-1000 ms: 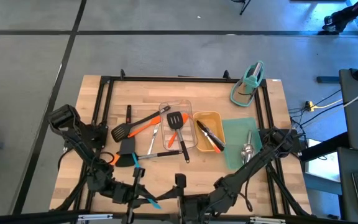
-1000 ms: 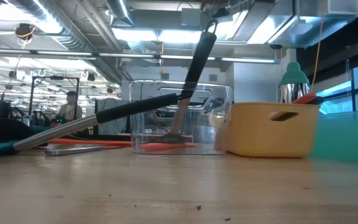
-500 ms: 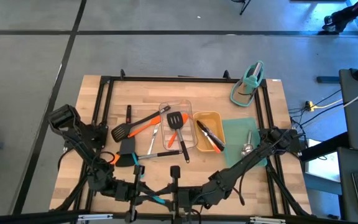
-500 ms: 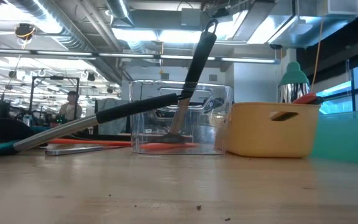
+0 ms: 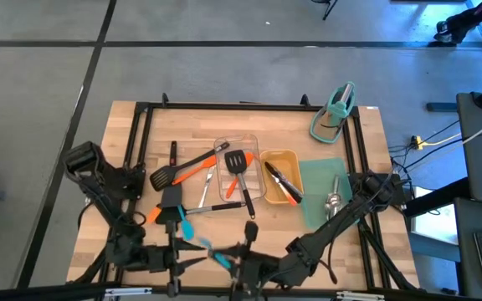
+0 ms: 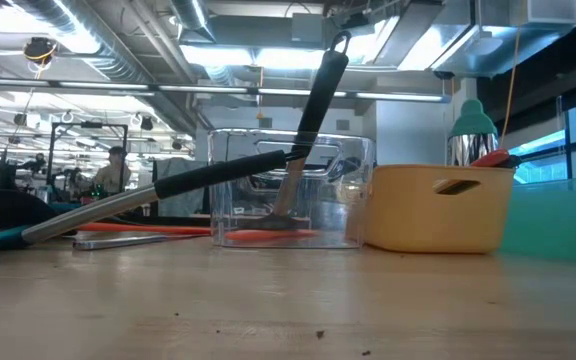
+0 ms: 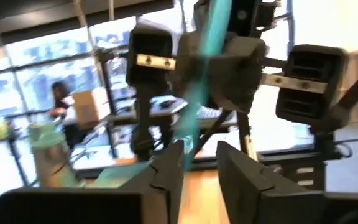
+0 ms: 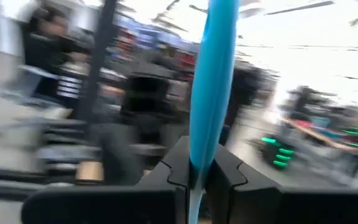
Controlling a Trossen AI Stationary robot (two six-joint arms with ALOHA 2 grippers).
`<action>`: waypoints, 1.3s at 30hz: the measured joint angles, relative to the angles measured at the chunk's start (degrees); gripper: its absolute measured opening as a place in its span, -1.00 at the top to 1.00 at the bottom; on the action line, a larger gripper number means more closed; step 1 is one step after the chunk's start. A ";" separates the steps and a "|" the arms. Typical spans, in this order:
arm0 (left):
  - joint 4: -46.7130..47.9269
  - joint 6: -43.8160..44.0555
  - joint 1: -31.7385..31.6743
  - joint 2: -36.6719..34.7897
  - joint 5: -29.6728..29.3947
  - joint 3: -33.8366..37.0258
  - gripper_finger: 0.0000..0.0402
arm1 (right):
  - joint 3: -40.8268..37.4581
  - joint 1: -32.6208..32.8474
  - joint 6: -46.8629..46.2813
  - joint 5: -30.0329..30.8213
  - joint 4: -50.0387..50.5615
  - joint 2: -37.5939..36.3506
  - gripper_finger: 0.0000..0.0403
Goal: Pick & Place Kitchen Items
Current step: Put the blue spatula into the transparent bin
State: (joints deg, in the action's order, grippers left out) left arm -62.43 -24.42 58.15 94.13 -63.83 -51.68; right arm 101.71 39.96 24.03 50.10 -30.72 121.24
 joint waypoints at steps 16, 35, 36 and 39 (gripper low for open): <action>-0.63 -0.95 4.52 -0.01 -17.49 -0.49 0.33 | 0.02 -6.67 17.37 18.10 1.57 -0.27 0.89; -0.57 -3.28 8.81 -0.05 -25.32 -0.51 0.37 | 0.01 -30.03 -14.17 -31.29 46.39 -6.05 0.89; -0.56 -3.29 9.09 -0.05 -25.47 -0.51 0.38 | 0.00 -30.70 -13.47 -31.18 48.26 -6.89 0.89; -0.34 -2.97 9.81 -0.05 -25.87 -0.51 0.38 | 0.03 -32.29 -10.73 -31.61 54.17 -10.33 0.89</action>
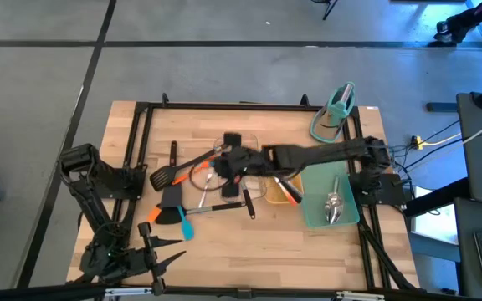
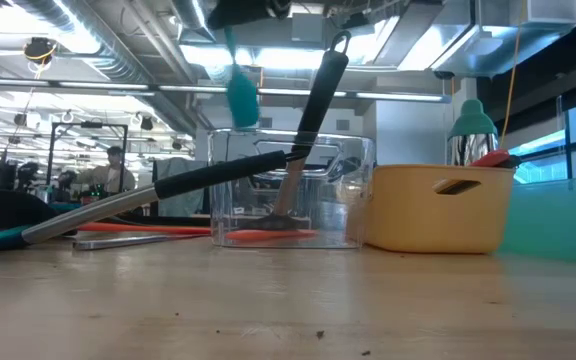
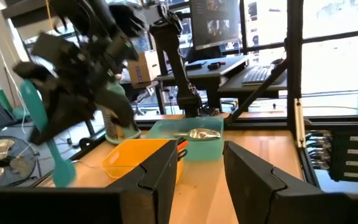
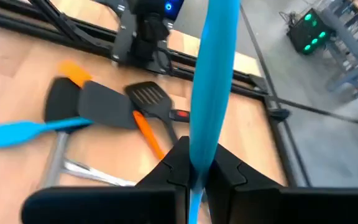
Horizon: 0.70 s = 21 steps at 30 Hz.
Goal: Pick & Place Kitchen Items
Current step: Put the blue spatula into the transparent bin
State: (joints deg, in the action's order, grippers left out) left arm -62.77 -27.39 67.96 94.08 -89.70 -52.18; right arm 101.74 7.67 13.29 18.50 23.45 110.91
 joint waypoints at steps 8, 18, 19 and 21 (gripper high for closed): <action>7.64 4.26 0.58 -0.02 -0.28 0.00 0.38 | -0.18 -3.71 9.86 -14.12 1.04 -4.10 0.89; 18.10 7.03 0.27 -0.02 -0.32 0.04 0.41 | -8.94 -10.64 16.09 -19.58 -9.30 -4.72 0.89; 18.04 5.60 0.25 -0.04 -0.33 0.04 0.41 | -10.31 -11.26 15.82 -20.40 -11.16 -4.78 0.89; 17.98 1.67 -0.06 -0.51 -0.32 0.04 0.42 | -12.90 -12.16 15.50 -21.30 -13.08 -4.97 0.89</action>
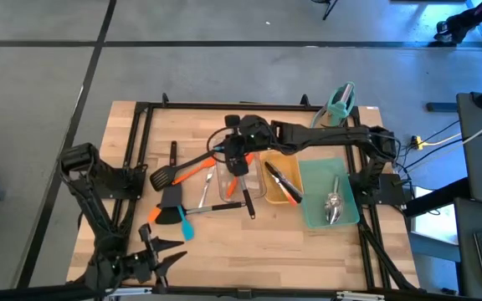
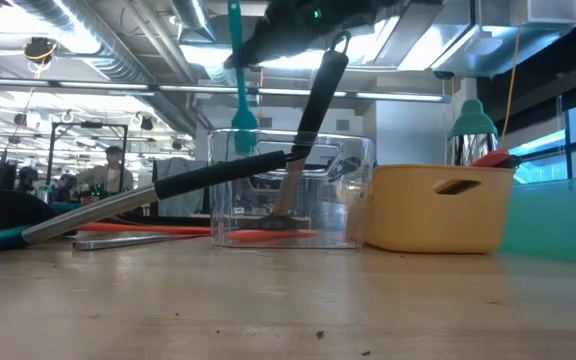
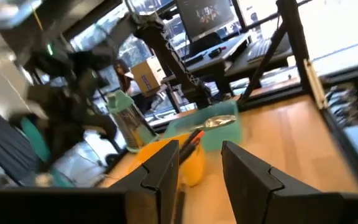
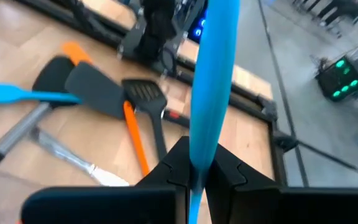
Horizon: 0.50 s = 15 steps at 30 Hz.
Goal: Pick & Place Kitchen Items
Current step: Put the blue spatula into the transparent bin
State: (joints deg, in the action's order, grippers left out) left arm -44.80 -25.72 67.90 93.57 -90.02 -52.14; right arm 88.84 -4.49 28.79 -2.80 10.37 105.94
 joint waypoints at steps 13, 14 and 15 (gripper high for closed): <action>-0.04 -16.50 -11.57 -7.29 11.20 0.02 0.43 | -15.76 -2.14 -4.62 -5.09 -18.81 -1.21 0.89; -0.07 -16.93 -12.24 -7.29 11.57 0.02 0.43 | -16.69 -2.43 -4.81 -6.29 -18.55 -1.21 0.89; -0.13 -17.17 -13.01 -7.29 12.11 0.02 0.43 | -17.71 -2.64 -4.78 -6.95 -18.83 -1.17 0.89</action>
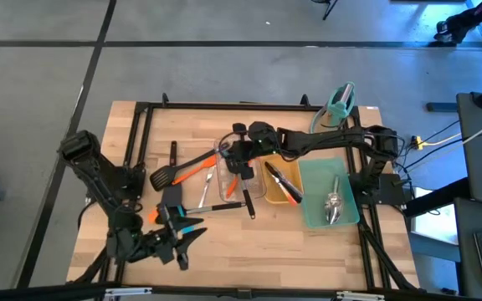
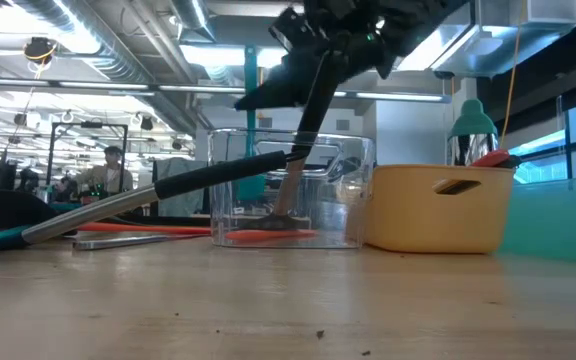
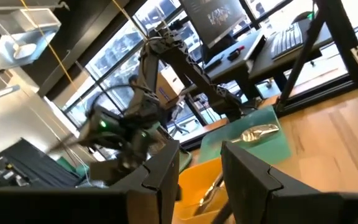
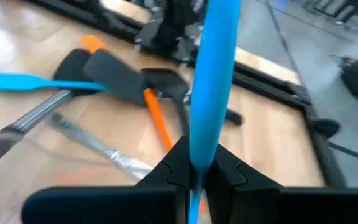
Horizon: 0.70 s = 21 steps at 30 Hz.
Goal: Pick & Place Kitchen Items
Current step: Put the blue spatula into the transparent bin
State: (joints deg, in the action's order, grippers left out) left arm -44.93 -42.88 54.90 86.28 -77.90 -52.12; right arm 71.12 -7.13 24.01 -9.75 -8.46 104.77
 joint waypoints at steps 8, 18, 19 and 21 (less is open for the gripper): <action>0.17 -0.97 -4.90 0.00 4.65 0.00 0.43 | -4.87 -1.43 5.13 -2.04 -9.27 0.02 0.89; 0.21 -1.41 -6.32 0.00 4.61 0.00 0.43 | -5.37 -4.84 4.59 -2.54 -9.46 0.83 0.89; 0.20 -1.43 -6.32 0.00 4.61 0.00 0.43 | -5.33 -4.96 4.27 -2.60 -9.72 0.95 0.89; 0.20 -1.43 -6.32 0.00 4.61 0.00 0.43 | -5.35 -4.99 3.41 -3.71 -9.30 1.18 0.89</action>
State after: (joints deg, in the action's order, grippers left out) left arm -44.73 -44.31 48.58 86.28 -73.30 -52.12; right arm 65.78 -12.12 27.42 -13.46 -17.76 105.95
